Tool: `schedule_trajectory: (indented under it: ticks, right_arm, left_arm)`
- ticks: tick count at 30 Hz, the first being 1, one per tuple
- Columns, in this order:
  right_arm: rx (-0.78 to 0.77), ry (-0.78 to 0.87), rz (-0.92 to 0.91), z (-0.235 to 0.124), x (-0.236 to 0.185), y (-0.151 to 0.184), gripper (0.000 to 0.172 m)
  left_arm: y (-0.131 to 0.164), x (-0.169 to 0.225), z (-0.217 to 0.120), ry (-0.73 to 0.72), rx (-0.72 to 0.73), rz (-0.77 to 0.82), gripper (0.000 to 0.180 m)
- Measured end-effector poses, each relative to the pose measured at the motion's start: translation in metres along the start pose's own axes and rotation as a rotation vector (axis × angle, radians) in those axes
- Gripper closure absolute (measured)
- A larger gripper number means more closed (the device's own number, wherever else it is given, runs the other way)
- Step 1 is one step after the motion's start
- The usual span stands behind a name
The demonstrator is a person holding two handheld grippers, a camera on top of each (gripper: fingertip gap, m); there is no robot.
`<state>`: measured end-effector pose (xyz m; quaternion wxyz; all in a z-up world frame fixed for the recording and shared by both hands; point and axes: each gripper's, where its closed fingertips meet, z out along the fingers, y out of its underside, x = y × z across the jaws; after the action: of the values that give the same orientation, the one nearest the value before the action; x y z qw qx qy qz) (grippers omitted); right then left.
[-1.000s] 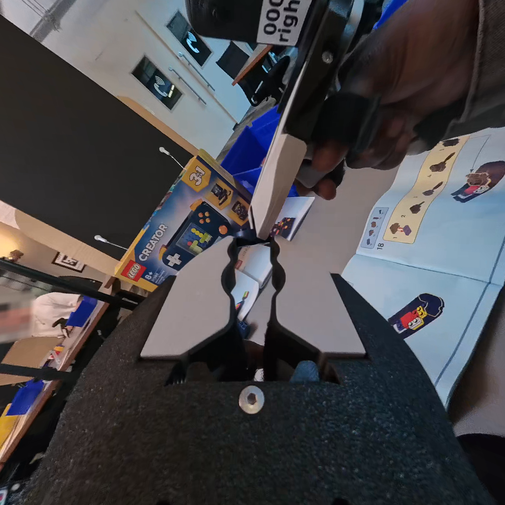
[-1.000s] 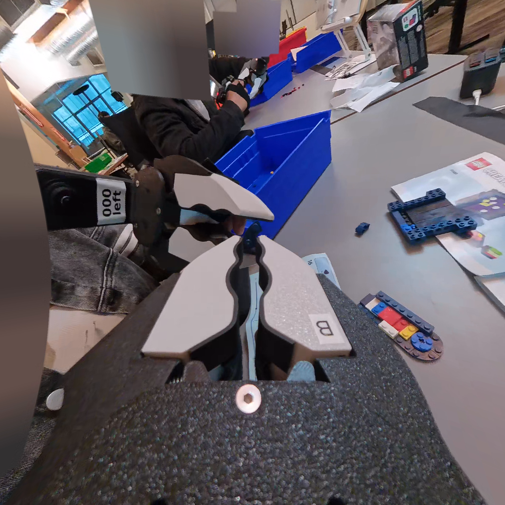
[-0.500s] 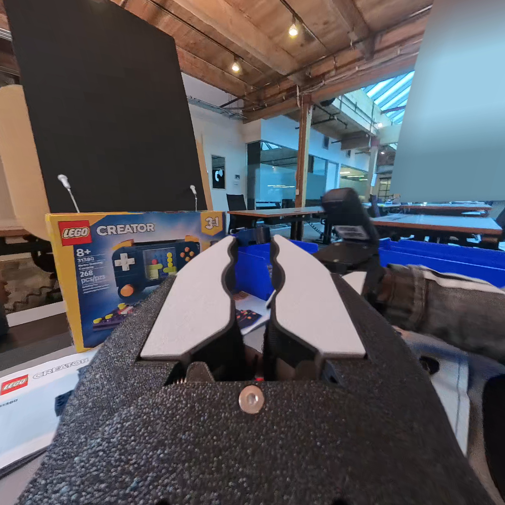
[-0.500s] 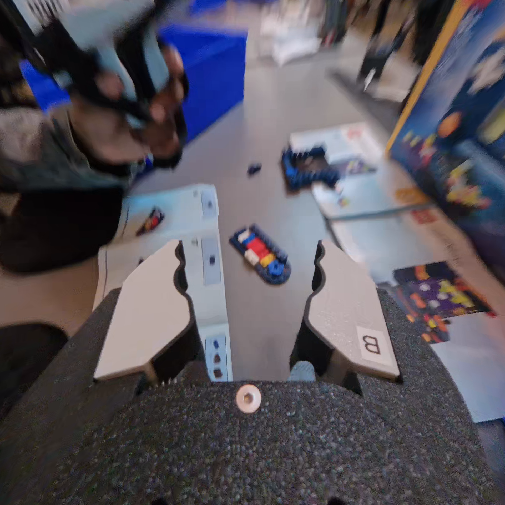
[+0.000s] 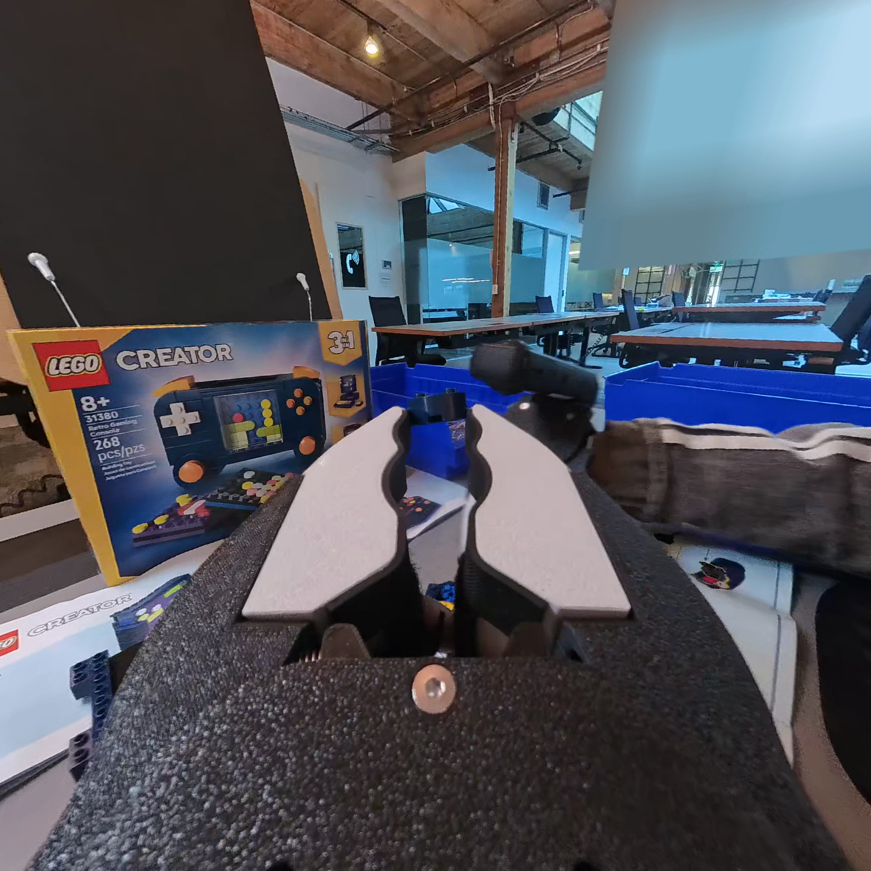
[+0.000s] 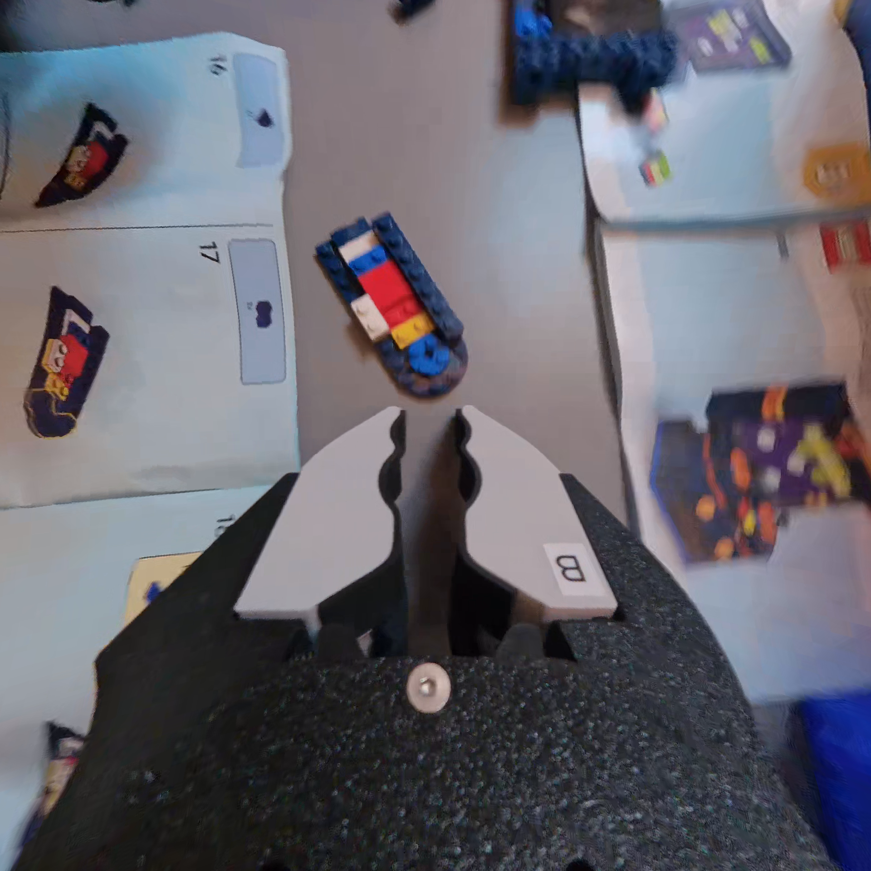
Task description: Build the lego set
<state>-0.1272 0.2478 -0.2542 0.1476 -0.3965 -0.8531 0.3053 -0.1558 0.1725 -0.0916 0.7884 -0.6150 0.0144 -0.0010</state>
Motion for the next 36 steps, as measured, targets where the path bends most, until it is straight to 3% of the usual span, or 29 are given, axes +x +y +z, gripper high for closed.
schedule_trajectory:
  ticks: [2, 4, 6, 11, 15, 18, 21, 23, 24, 27, 31, 36]
  right_arm:
    - [-0.002, -0.013, 0.082, -0.005, -0.021, 0.004, 0.156]
    - [-0.009, 0.032, 0.047, -0.005, -0.028, 0.003, 0.127]
    - [-0.002, 0.084, -0.072, -0.004, -0.020, -0.004, 0.115]
    - [-0.016, -0.058, -0.288, 0.014, -0.010, -0.034, 0.111]
    - [-0.172, -0.172, -0.404, 0.032, -0.013, -0.041, 0.117]
    - [-0.286, -0.102, -0.263, 0.033, -0.005, -0.039, 0.136]
    - [-0.354, 0.088, 0.133, 0.025, 0.008, -0.028, 0.136]
    - [-0.297, 0.104, 0.308, 0.025, 0.001, -0.030, 0.133]
    - [-0.265, 0.070, 0.356, 0.025, -0.007, -0.034, 0.120]
    - [-0.157, 0.015, 0.430, 0.011, -0.011, -0.042, 0.109]
    - [0.047, -0.051, 0.449, -0.014, -0.005, -0.037, 0.122]
    - [0.068, -0.099, 0.368, -0.005, -0.023, -0.007, 0.127]
  left_arm:
    - [0.000, -0.001, 0.000, -0.006, -0.004, 0.009, 0.158]
    - [0.001, -0.001, 0.000, -0.008, -0.008, 0.019, 0.159]
    - [0.001, 0.000, 0.001, -0.006, -0.010, 0.019, 0.159]
    - [0.001, -0.001, 0.000, -0.016, -0.011, 0.039, 0.159]
    - [0.002, -0.002, 0.000, -0.014, -0.007, 0.027, 0.159]
    - [0.002, -0.003, 0.000, -0.019, -0.009, 0.031, 0.159]
    - [0.004, -0.004, 0.000, -0.028, -0.017, 0.040, 0.159]
    - [0.003, -0.003, 0.000, -0.023, -0.014, 0.029, 0.159]
    - [0.004, -0.002, 0.000, -0.018, -0.019, 0.026, 0.159]
    - [0.006, -0.001, 0.001, -0.022, -0.039, 0.046, 0.159]
    - [0.008, -0.001, 0.001, -0.022, -0.047, 0.036, 0.159]
    - [0.012, 0.000, 0.002, -0.014, -0.065, 0.038, 0.159]
